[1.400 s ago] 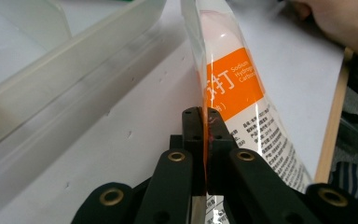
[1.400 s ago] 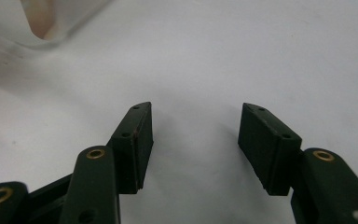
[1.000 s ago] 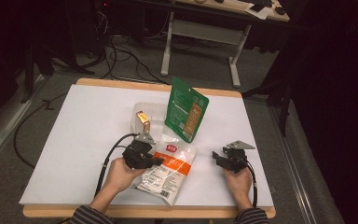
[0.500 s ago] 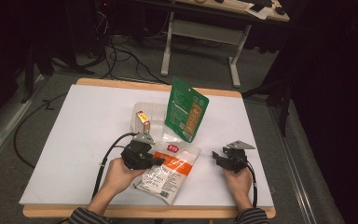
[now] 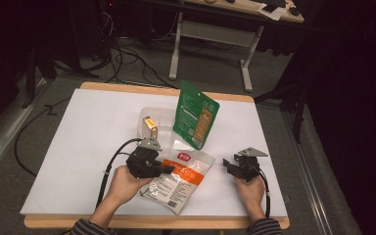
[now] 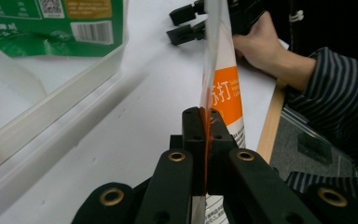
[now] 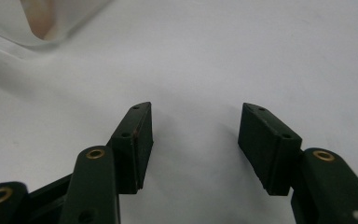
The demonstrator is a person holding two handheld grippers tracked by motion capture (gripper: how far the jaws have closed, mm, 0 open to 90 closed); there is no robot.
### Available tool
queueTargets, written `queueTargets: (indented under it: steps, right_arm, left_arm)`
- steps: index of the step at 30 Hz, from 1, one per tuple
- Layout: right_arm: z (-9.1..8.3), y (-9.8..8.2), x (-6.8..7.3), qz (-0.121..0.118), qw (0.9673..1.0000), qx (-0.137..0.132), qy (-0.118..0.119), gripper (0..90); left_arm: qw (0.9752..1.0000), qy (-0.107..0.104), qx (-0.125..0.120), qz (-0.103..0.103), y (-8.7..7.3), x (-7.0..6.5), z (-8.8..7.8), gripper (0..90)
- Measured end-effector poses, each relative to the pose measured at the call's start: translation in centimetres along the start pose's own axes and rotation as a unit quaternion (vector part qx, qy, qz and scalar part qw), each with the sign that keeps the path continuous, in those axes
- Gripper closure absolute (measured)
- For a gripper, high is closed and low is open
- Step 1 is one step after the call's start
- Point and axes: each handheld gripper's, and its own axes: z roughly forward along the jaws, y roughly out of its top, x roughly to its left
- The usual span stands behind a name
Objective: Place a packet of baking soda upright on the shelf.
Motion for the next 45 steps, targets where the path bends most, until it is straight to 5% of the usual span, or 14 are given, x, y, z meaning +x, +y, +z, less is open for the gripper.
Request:
queueTargets:
  steps: [8,22,29,45]
  right_arm:
    - [0.0,0.0,0.0,0.001,1.0000,0.000,0.001,45.3]
    - [0.0,0.0,0.0,0.001,1.0000,0.000,0.001,45.3]
    - [0.0,0.0,0.0,0.002,1.0000,0.000,0.002,45.2]
    - [0.0,0.0,0.0,0.001,1.0000,0.000,0.002,45.1]
  left_arm:
    - [0.9998,-0.013,-0.015,-0.005,0.7,-0.7,-0.5,90.0]
    - [0.9979,0.015,-0.056,0.030,2.1,-1.6,-1.1,90.0]
    - [0.9961,0.033,-0.081,0.008,3.4,-1.1,-1.7,90.0]
    - [0.9909,0.054,-0.123,0.003,6.5,-1.3,-2.6,90.0]
